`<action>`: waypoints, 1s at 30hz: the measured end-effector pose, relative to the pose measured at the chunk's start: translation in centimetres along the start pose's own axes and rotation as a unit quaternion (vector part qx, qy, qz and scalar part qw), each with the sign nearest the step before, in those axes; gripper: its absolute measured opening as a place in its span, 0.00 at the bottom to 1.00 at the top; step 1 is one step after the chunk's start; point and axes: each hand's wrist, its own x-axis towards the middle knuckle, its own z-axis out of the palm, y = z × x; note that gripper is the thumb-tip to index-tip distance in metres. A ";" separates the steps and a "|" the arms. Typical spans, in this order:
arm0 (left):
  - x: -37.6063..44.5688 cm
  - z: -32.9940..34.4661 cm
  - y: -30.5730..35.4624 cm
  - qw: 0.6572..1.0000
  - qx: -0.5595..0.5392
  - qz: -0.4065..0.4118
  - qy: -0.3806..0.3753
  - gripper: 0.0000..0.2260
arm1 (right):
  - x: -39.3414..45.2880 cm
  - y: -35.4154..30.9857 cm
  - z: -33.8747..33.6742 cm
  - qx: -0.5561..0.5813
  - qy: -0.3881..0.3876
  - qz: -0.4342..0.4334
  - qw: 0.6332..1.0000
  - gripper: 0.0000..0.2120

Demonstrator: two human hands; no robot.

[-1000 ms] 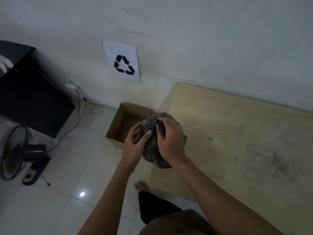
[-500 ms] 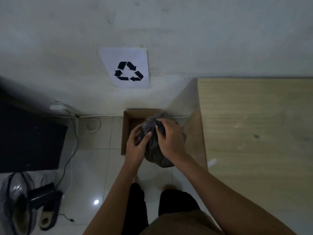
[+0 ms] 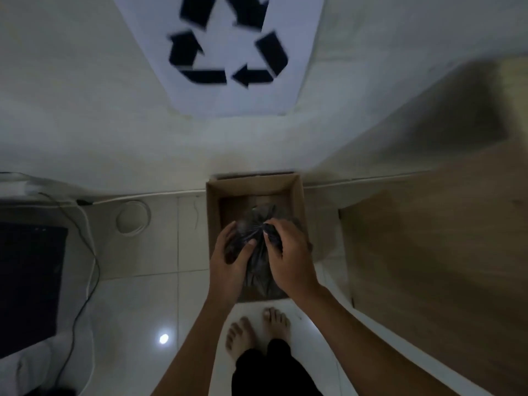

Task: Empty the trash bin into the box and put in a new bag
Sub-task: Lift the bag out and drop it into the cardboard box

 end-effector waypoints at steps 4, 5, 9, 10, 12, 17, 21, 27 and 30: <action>7.6 1.4 -8.0 1.000 -0.002 0.015 -0.004 0.24 | 3.6 7.9 6.3 -0.003 0.001 0.007 1.000 0.18; 9.2 1.8 -9.9 1.000 -0.001 0.016 -0.004 0.25 | 4.5 9.9 7.8 0.002 -0.006 0.012 1.000 0.17; 13.8 2.6 -16.4 1.000 0.008 -0.003 0.007 0.25 | 6.4 16.3 13.2 0.004 -0.040 0.015 0.999 0.13; 14.5 2.7 -17.7 1.000 0.011 -0.015 0.014 0.24 | 6.6 17.2 14.1 0.003 -0.052 0.011 0.999 0.12; 15.6 2.8 -19.5 0.999 0.018 -0.034 0.026 0.24 | 6.5 18.5 15.6 -0.004 -0.068 0.006 0.998 0.11; 17.6 2.9 -22.0 0.997 0.042 -0.056 0.026 0.25 | 6.1 20.5 18.2 -0.035 -0.102 0.018 0.994 0.14; 19.2 3.5 -23.4 0.990 0.090 -0.109 -0.002 0.27 | 6.3 22.1 19.3 -0.058 -0.138 0.044 0.988 0.16; 18.4 3.4 -21.9 0.982 0.154 -0.110 -0.020 0.26 | 6.6 21.7 17.9 -0.070 -0.133 0.044 0.988 0.13; 16.3 3.1 -19.2 0.976 0.195 -0.090 -0.032 0.24 | 6.1 19.5 16.0 -0.076 -0.152 0.049 0.984 0.18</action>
